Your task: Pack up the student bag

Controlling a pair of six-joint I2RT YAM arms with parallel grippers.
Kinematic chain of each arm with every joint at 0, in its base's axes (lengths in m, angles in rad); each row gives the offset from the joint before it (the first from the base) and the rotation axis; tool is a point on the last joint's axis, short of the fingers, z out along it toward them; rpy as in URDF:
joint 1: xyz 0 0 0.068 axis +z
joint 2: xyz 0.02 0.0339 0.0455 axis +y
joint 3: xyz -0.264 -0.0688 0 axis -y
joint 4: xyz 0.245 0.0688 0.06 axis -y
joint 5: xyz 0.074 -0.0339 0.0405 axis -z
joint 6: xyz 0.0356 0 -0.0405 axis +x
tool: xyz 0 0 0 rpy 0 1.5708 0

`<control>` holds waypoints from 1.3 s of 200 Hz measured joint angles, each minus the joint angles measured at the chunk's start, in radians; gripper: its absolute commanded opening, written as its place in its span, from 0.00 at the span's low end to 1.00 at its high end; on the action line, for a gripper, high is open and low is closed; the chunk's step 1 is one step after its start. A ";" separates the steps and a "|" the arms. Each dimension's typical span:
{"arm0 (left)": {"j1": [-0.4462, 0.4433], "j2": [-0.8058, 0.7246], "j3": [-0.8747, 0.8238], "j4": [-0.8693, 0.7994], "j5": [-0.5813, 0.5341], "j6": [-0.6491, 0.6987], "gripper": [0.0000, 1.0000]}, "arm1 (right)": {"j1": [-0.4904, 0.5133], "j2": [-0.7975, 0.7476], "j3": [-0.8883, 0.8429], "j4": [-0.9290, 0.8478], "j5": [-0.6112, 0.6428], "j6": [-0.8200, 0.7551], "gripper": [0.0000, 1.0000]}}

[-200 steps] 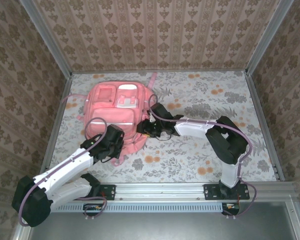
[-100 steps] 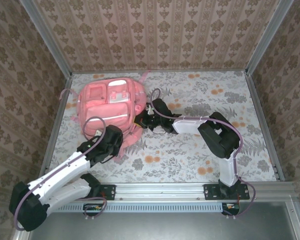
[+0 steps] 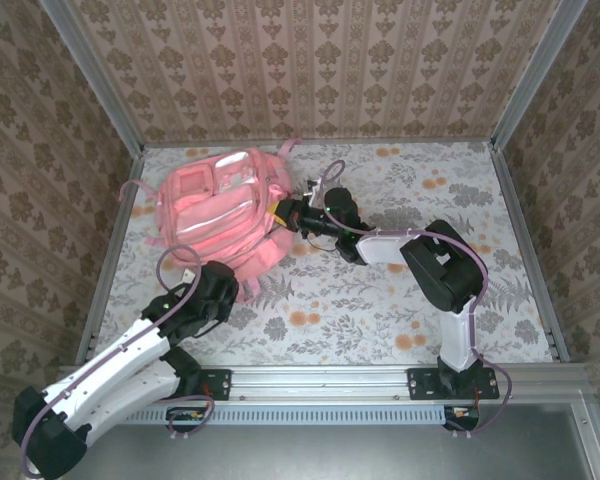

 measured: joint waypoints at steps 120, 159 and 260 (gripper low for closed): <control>0.001 0.163 0.000 0.186 0.042 0.011 0.33 | -0.001 -0.325 -0.141 -0.627 0.160 -0.521 0.51; 0.002 0.267 0.013 0.274 0.038 0.015 0.46 | 0.006 -0.356 -0.145 -0.707 0.181 -0.682 0.41; 0.041 0.332 0.019 0.365 0.023 -0.024 0.54 | 0.060 -0.245 -0.146 -0.676 0.114 -1.036 0.42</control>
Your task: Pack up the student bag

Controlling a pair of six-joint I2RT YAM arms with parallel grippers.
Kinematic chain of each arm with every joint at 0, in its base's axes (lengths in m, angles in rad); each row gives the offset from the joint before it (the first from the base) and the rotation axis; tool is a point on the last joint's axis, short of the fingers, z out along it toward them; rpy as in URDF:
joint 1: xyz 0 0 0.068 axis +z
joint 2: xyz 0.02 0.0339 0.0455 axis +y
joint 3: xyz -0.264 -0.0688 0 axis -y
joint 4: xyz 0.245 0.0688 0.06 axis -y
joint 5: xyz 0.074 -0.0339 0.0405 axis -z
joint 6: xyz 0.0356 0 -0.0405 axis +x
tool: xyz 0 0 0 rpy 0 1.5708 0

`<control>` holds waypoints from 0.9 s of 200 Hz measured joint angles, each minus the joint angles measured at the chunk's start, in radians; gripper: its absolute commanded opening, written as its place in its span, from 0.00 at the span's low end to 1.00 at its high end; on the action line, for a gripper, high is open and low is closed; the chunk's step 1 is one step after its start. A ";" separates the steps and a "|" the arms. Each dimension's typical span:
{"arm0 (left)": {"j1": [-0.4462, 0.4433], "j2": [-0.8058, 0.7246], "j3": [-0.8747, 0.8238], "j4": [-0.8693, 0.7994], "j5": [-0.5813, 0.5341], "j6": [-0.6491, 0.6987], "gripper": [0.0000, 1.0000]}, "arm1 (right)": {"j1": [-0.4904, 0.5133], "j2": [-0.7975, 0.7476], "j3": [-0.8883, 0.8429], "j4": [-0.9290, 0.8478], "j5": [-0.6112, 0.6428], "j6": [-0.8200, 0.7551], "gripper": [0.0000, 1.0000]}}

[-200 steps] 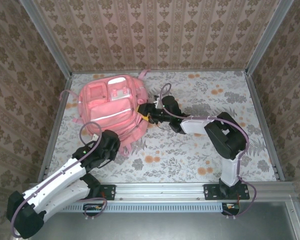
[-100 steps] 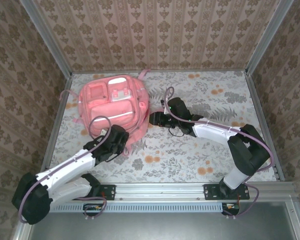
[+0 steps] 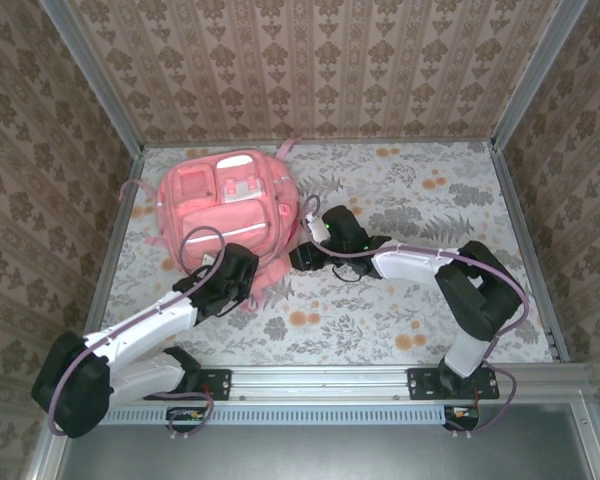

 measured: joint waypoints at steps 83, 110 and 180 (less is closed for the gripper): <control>0.014 0.071 0.015 0.042 0.031 -0.029 0.14 | 0.008 0.021 0.011 -0.001 -0.005 -0.049 0.43; 0.015 0.078 0.014 0.039 0.034 -0.053 0.00 | 0.012 0.044 0.016 0.005 -0.008 -0.070 0.43; 0.020 0.028 0.014 -0.017 0.030 -0.056 0.00 | 0.050 0.127 0.084 0.018 -0.016 -0.112 0.47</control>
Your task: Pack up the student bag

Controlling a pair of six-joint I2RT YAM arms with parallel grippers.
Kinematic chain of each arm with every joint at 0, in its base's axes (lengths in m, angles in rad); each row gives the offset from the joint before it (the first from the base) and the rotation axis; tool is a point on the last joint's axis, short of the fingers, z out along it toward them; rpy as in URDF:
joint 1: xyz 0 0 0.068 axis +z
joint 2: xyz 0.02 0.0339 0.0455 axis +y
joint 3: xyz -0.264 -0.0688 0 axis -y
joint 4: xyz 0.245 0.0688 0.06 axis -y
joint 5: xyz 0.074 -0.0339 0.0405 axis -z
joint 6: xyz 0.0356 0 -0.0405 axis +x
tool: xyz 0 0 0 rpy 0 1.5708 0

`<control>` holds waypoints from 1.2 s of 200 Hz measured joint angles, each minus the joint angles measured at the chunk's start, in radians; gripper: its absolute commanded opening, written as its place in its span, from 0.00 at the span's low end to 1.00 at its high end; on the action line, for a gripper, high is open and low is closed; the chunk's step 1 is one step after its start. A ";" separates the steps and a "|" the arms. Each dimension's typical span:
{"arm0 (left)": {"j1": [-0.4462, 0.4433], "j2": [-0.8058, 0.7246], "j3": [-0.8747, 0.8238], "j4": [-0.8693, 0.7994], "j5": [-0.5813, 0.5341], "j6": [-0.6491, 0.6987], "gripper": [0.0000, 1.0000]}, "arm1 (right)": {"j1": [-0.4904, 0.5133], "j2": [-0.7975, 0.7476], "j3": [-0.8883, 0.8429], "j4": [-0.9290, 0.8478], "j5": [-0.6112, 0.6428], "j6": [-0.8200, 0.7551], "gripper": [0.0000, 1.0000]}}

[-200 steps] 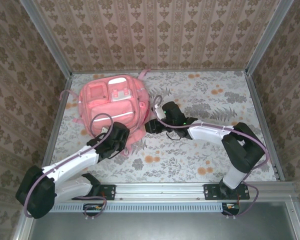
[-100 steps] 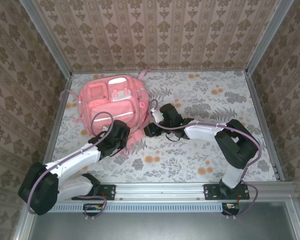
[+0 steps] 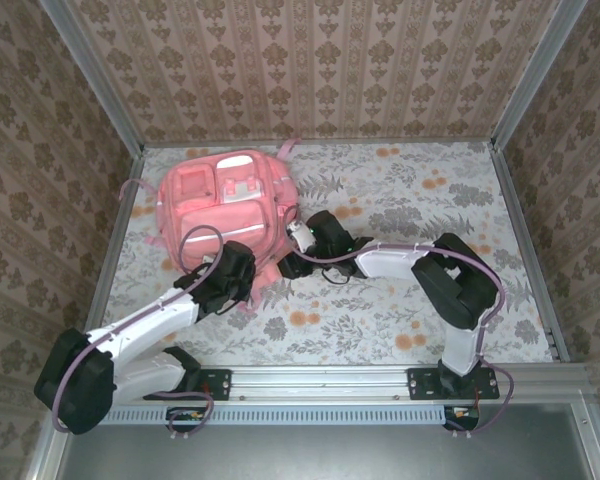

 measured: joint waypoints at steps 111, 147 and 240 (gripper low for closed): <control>0.005 -0.002 0.001 -0.016 0.001 0.000 0.00 | 0.025 0.037 0.063 -0.054 0.008 -0.031 0.00; 0.010 -0.033 0.001 -0.035 0.004 0.000 0.00 | 0.026 0.006 0.063 -0.083 0.012 -0.032 0.00; 0.077 -0.326 -0.026 -0.292 0.019 0.018 0.00 | -0.066 -0.006 0.018 -0.047 -0.031 0.059 0.00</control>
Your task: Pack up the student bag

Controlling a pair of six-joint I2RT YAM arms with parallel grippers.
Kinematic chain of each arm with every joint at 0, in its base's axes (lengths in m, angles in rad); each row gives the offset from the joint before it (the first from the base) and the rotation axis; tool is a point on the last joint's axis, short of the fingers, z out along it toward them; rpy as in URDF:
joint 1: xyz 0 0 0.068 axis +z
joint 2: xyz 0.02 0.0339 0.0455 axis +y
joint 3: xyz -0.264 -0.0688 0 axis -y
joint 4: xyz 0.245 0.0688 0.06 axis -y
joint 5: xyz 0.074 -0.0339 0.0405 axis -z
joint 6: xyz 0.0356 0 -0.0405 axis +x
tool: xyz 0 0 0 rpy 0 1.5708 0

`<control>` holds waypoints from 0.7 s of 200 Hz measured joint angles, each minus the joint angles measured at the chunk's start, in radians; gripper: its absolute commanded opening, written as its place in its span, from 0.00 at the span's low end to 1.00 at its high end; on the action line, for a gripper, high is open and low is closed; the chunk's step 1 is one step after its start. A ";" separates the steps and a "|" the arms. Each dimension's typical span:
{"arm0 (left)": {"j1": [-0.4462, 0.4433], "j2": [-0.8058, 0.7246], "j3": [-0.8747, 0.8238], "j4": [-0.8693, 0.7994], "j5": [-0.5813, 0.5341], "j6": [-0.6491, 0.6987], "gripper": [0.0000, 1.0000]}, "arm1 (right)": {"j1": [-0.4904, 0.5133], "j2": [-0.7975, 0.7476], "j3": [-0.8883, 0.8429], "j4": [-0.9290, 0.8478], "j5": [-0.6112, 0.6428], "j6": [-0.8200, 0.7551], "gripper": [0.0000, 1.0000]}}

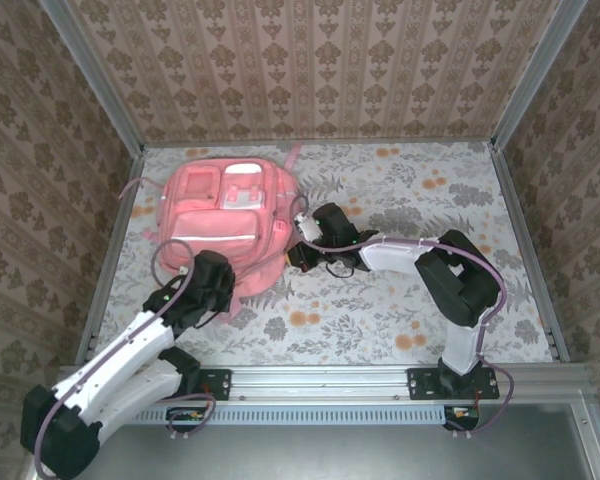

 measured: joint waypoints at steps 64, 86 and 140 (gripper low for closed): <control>0.026 -0.198 -0.025 -0.169 0.007 0.037 0.00 | -0.076 0.123 0.105 -0.032 -0.006 0.031 0.00; 0.026 -0.230 -0.025 -0.187 0.029 0.057 0.00 | -0.101 0.183 0.176 -0.080 -0.016 0.043 0.00; 0.026 -0.284 -0.044 -0.170 0.053 0.098 0.00 | -0.103 0.246 0.305 -0.140 -0.037 0.077 0.25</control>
